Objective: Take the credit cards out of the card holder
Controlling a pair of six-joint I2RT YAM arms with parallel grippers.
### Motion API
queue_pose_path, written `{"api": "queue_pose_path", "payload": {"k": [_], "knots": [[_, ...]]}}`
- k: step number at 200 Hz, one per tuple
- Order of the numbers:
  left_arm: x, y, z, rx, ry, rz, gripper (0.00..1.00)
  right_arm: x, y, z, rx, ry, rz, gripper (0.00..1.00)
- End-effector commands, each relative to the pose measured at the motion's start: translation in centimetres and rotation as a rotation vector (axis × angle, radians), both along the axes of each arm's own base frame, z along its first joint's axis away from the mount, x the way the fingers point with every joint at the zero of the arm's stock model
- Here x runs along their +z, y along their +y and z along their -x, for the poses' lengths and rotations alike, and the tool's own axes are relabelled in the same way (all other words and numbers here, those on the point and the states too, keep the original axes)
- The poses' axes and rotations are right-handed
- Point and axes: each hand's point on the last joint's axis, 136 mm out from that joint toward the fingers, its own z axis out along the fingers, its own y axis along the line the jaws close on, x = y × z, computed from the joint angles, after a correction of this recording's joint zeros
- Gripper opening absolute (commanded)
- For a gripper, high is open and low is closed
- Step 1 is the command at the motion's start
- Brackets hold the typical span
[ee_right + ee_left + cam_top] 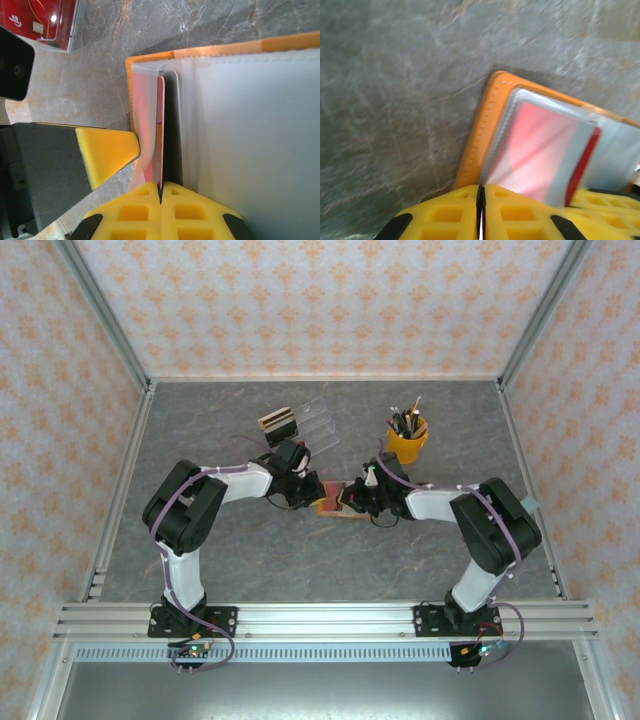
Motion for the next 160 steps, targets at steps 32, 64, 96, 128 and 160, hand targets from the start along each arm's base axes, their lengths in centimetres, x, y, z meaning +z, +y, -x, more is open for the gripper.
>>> {"api": "queue_pose_path", "payload": {"k": [32,64,96,128,160], "knots": [[-1.6,2.2,2.4,-0.021,0.109,-0.140,0.20,0.6,-3.6,2.3,0.035,0.043,0.205,0.01],[0.9,1.4,1.3,-0.029,0.044,-0.098,0.24,2.2,-4.9,2.6,0.023,0.021,0.236,0.01],[3.7,1.2,0.6,-0.029,-0.032,-0.063,0.34,4.6,-6.5,2.5,0.003,-0.045,0.258,0.01],[7.8,0.7,-0.4,-0.013,-0.142,0.043,0.55,8.9,-5.2,1.8,0.022,-0.194,0.127,0.01],[11.8,-0.4,-1.2,0.011,-0.223,0.229,0.75,14.2,-2.8,0.7,0.031,-0.343,-0.081,0.01]]}}
